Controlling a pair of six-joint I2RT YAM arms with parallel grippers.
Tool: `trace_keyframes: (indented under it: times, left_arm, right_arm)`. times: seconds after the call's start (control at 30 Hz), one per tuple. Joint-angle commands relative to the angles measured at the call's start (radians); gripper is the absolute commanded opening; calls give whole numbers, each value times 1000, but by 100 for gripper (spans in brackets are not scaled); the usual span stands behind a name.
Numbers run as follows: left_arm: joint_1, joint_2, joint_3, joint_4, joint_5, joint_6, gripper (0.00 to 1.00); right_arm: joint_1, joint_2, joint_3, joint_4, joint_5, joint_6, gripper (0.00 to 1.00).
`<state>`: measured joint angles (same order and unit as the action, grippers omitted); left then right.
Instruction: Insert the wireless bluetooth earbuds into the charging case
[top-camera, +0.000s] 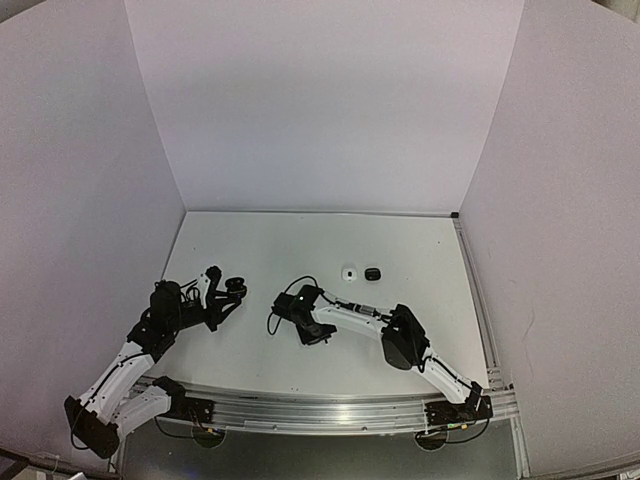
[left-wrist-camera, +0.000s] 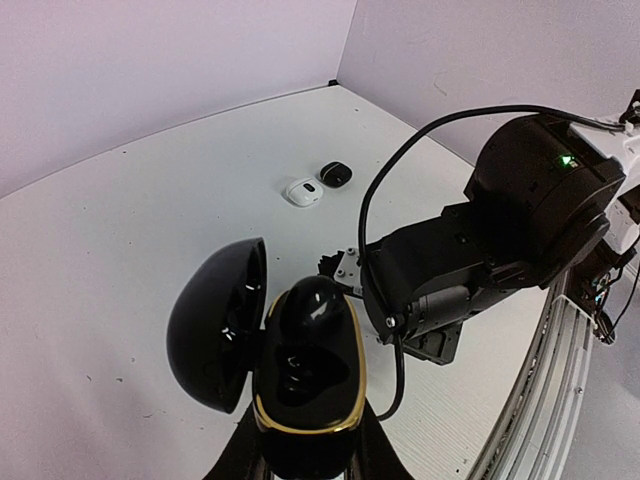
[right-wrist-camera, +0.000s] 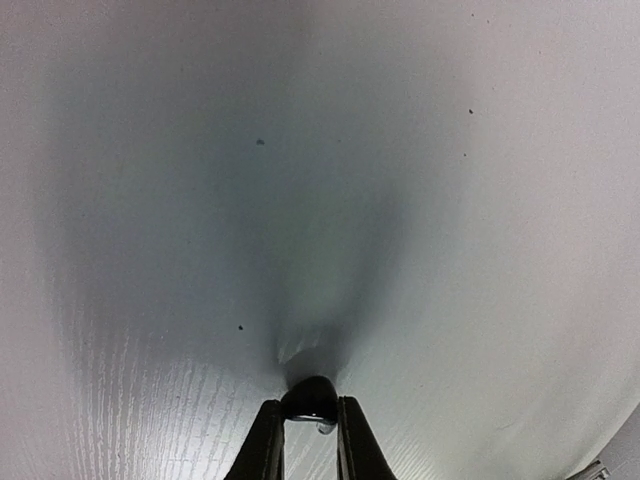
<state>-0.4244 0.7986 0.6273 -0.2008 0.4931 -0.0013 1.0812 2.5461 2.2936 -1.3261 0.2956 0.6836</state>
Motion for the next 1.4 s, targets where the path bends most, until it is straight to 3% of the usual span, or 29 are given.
trace_keyframes:
  times: [0.0, 0.33, 0.67, 0.73, 0.8, 0.93, 0.97, 1.17, 1.37]
  left_arm:
    - [3, -5, 5, 40, -12, 0, 0]
    - [3, -7, 2, 42, -12, 0, 0]
    - [3, -10, 2, 36, -15, 0, 0]
    - [4, -10, 2, 35, -16, 0, 0]
    - [3, -11, 1, 36, -17, 0, 0]
    - [4, -16, 0, 38, -21, 0, 0]
    - [4, -17, 0, 38, -21, 0, 0]
    - [4, -16, -3, 37, -21, 0, 0]
    - [5, -20, -1, 37, -28, 0, 0]
  right_arm:
    - [-16, 3, -24, -20, -13, 5, 12]
    - [-31, -5, -59, -6, -38, -12, 20]
    - [-42, -47, -63, 45, -85, -12, 11]
    - [-52, -106, -110, 153, -155, -3, 11]
    - [-66, -192, -264, 365, -281, 10, 12]
    - [-105, -362, -686, 1112, -554, 175, 11]
    - [-107, -378, -752, 1229, -578, 213, 11]
    - [-107, -300, -738, 1384, -672, 203, 16]
    - [-108, -231, -711, 1425, -689, 204, 20]
